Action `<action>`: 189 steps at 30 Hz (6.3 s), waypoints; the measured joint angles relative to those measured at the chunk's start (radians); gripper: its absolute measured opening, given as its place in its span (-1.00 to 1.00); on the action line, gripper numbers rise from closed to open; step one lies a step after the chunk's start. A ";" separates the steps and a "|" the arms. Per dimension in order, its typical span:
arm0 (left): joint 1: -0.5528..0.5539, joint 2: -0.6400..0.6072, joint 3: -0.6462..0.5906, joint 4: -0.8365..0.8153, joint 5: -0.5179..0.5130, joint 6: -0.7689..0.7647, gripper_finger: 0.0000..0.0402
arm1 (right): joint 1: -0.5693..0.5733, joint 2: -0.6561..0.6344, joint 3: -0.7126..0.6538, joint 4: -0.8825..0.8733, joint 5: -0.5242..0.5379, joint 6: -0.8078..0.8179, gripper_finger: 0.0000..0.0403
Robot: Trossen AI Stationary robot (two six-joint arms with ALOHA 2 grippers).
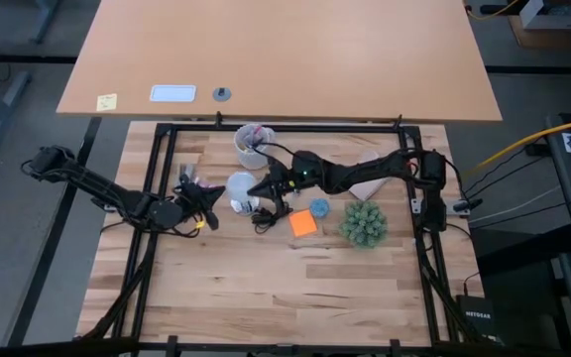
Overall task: Screw lightbulb
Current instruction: Insert the lightbulb into the silver lamp
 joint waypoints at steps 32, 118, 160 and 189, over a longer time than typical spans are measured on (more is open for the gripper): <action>-0.072 -0.071 0.002 0.177 0.186 0.168 -1.00 | -0.191 -0.092 0.077 -0.209 -0.027 -0.026 -0.91; -0.162 -0.099 0.002 -0.170 0.026 -0.207 -1.00 | -0.075 -0.109 0.077 -0.302 0.159 -0.175 -0.91; -0.042 -0.016 0.002 -0.146 -0.112 -0.186 -1.00 | 0.012 -0.018 0.077 -0.190 0.085 -0.059 -0.91; -0.134 -0.062 0.002 0.263 -0.013 0.264 -1.00 | -0.094 -0.112 0.076 -0.160 0.056 -0.100 -0.91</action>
